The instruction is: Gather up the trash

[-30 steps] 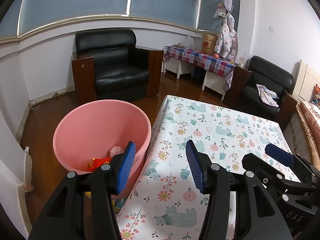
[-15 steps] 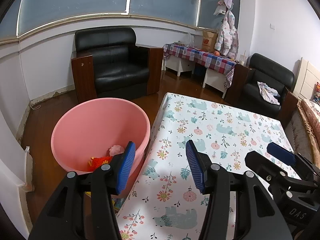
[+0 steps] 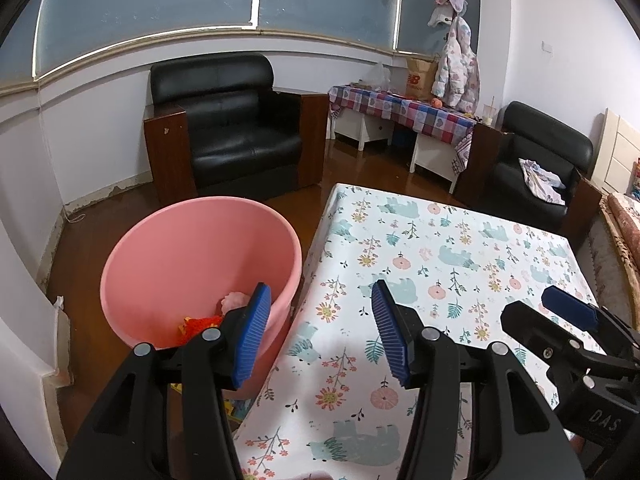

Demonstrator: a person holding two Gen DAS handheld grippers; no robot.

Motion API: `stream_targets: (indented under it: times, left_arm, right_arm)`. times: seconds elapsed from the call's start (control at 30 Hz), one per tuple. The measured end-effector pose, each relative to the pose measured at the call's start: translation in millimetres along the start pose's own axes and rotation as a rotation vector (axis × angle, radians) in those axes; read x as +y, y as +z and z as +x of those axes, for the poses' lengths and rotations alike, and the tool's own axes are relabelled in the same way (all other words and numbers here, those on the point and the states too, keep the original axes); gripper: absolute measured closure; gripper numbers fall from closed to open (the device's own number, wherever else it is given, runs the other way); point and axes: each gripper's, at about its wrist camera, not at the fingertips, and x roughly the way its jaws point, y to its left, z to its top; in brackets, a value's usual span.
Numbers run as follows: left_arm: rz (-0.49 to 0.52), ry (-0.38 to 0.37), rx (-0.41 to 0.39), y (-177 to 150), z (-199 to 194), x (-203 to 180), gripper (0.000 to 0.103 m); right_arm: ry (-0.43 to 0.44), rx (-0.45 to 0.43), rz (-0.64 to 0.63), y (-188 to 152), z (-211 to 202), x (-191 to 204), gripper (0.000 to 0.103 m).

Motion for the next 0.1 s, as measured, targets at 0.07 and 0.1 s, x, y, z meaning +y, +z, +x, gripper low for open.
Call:
stream_targets:
  times: [0.07, 0.1]
  left_arm:
    - [0.010, -0.007, 0.002, 1.6, 1.2, -2.8, 0.050]
    - [0.017, -0.013, 0.004, 2.2, 2.0, -4.1, 0.050]
  right_arm:
    - [-0.006, 0.002, 0.004, 1.3, 1.0, -2.8, 0.026]
    - [-0.010, 0.002, 0.007, 1.7, 1.0, -4.9, 0.026]
